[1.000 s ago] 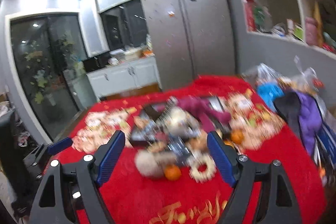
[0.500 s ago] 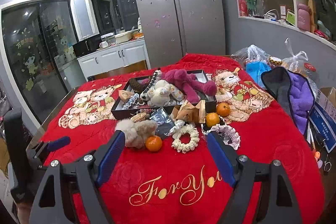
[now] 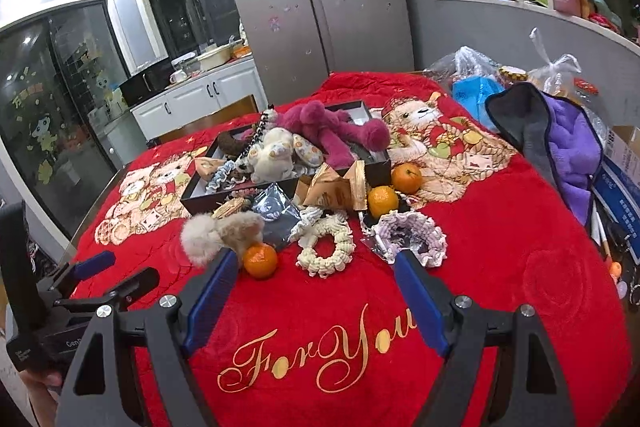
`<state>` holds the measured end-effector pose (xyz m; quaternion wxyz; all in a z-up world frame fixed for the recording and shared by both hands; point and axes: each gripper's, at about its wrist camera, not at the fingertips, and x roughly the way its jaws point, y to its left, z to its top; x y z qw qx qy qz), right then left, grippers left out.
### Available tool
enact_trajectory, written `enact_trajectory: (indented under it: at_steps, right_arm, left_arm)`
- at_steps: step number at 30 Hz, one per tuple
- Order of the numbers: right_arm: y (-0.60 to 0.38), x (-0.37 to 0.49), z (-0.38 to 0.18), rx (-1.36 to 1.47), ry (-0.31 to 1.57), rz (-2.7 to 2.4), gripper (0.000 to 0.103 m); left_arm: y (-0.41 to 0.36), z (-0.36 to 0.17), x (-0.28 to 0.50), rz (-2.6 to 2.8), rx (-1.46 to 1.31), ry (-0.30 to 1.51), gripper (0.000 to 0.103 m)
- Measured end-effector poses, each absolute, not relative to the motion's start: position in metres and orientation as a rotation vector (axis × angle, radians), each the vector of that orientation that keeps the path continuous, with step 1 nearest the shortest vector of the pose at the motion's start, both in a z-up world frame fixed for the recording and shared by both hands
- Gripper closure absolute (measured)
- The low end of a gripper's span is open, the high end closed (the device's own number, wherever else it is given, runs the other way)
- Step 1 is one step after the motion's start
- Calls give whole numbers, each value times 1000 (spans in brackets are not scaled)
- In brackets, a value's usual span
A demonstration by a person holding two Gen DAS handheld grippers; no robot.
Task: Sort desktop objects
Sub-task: 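Move both grippers back to the remaining pile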
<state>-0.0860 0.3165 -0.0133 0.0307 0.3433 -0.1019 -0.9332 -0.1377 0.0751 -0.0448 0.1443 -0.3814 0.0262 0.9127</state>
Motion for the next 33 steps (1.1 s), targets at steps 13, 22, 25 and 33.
enact_trajectory:
  at_steps: [13,22,25,33]
  right_arm:
    - [323,-126,-48,1168,-339,-2783,20]
    - [325,-157,-72,1263,-351,-2740,20]
    - [326,-166,-79,1288,-354,-2725,20]
    - [318,-189,-101,1307,-335,-2685,20]
  left_arm:
    - [90,-64,-179,2595,-1151,126,3]
    - [92,-76,-200,2569,-1184,125,3]
    - [93,-80,-205,2551,-1179,117,3]
    - [94,-101,-221,2492,-1235,111,8]
